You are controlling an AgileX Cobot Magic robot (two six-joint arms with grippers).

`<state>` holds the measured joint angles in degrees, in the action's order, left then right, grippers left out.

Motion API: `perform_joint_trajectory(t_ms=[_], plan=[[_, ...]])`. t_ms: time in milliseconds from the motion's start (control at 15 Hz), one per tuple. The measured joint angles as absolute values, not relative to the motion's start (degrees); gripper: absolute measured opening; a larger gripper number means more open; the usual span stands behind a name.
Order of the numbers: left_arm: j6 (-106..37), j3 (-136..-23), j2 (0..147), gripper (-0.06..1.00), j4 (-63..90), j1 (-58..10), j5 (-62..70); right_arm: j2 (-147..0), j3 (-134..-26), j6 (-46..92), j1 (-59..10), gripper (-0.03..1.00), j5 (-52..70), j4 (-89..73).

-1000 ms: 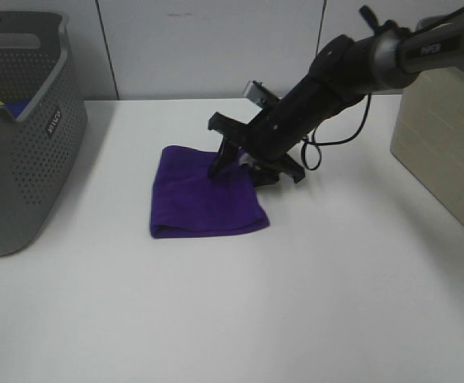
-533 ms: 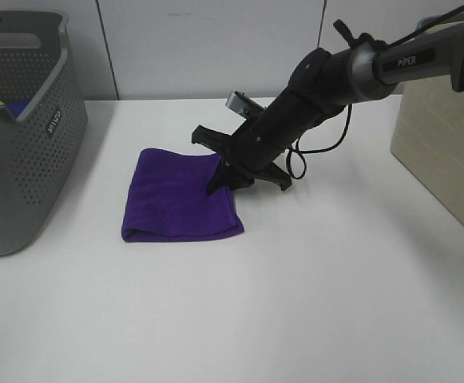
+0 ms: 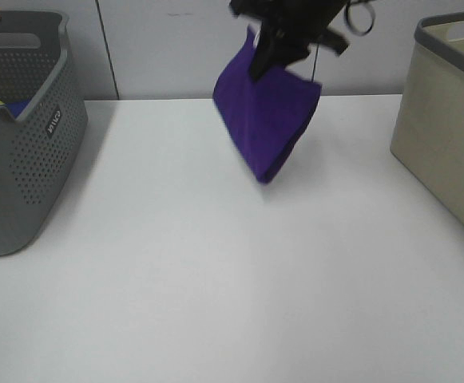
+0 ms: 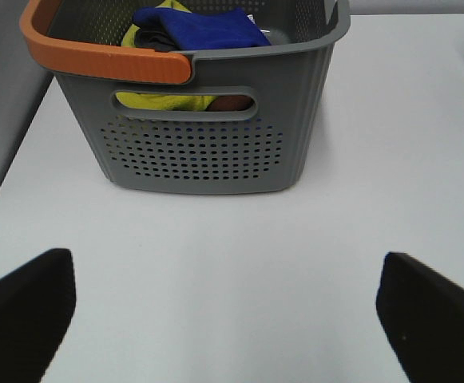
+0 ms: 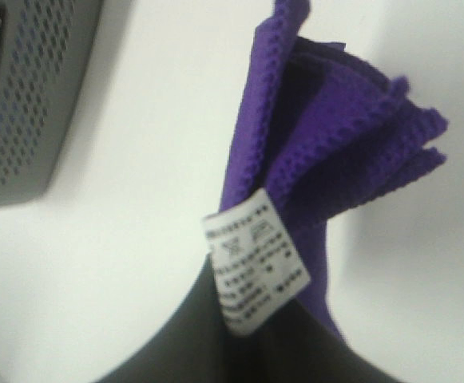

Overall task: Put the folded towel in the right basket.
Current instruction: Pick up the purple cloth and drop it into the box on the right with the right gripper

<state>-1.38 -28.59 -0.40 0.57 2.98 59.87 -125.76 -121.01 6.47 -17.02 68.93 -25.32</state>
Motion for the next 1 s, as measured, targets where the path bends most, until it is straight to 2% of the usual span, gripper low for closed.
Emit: perform_joint_trajectory(t_ms=[133,200,467,600,1000], plan=[[-1.4,-28.6,-0.4,0.99,0.6,3.0,59.9,-121.1,-127.5,4.3,-9.4,0.04,69.0,-23.4],[-1.4,-28.6,-0.4,0.99,0.6,3.0,59.9,-116.0,-132.1,2.7,-2.0,0.04,69.1,-19.5],[-1.4,-28.6,-0.4,0.99,0.6,3.0,59.9,-111.2,-133.6,2.9,11.2,0.04,69.2,-14.1],[-1.4,-28.6,-0.4,0.99,0.6,3.0,59.9,-111.2,-131.2,2.9,13.3,0.04,69.6,-10.1],[-1.4,-28.6,-0.4,0.99,0.6,3.0,59.9,-112.8,-119.0,3.1,13.3,0.04,70.1,4.6]])
